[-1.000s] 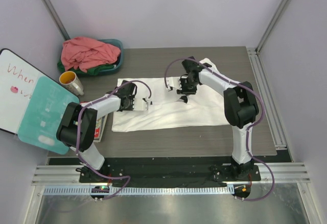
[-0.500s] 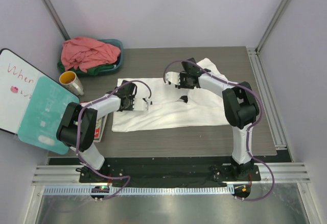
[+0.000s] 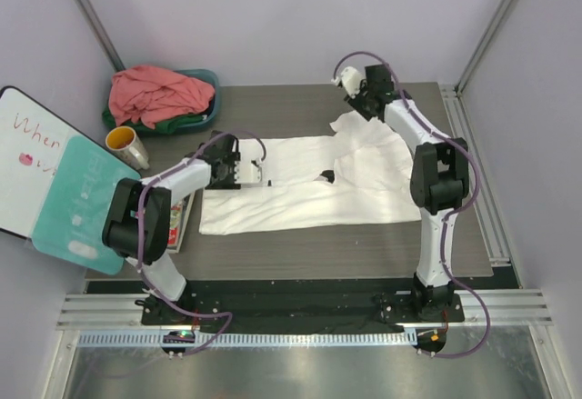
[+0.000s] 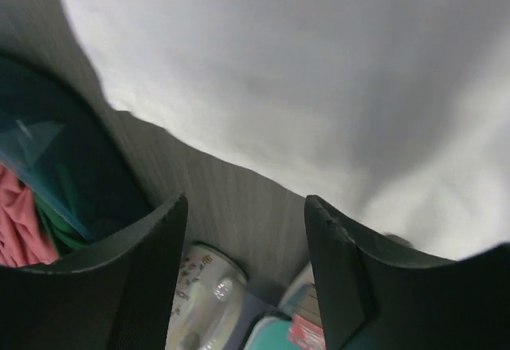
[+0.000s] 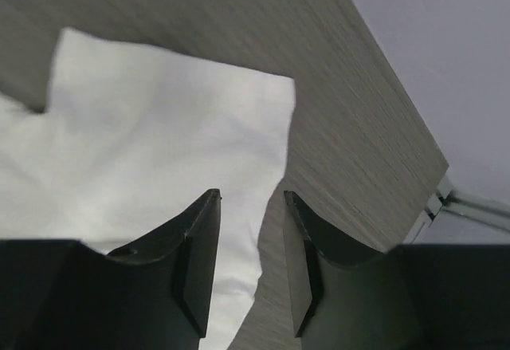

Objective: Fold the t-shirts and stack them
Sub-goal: Fold the tshirt

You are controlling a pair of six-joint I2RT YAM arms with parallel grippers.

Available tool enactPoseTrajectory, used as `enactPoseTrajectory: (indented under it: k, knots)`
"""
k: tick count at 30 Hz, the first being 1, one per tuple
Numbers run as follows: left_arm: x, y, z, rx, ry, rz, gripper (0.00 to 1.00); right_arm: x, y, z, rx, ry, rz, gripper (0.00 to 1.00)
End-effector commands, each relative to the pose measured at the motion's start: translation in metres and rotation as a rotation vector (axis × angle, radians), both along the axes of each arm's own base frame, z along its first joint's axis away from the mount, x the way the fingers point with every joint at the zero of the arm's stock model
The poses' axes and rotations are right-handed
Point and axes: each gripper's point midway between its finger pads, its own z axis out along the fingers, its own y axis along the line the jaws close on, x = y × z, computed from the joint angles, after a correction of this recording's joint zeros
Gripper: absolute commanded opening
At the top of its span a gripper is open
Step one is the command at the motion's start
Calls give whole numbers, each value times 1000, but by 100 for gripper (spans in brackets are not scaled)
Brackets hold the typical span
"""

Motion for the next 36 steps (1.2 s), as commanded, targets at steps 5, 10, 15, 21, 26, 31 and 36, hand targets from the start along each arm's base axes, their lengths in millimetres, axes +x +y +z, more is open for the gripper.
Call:
enactPoseTrajectory:
  k: [5, 10, 15, 21, 26, 31, 36]
  knots:
    - [136, 20, 59, -219, -294, 288, 80, 45, -44, -8, 306, 25, -248, 43]
    - [158, 19, 54, -241, -283, 284, 93, 70, -55, -30, 476, 40, -374, 45]
    - [137, 5, 34, -280, -126, 188, 100, 81, -56, -44, 609, 57, -417, 48]
    - [125, -3, 15, -276, 10, 108, 100, 100, -59, -51, 686, 7, -463, 50]
    - [127, 5, 9, -194, 12, 60, 100, 114, -74, -49, 730, -47, -478, 51]
    - [128, 13, -2, -142, 15, 28, 100, 124, -65, -46, 788, -51, -444, 52]
    - [135, 26, -2, -92, -4, 52, 100, 124, -48, -53, 846, -8, -401, 53]
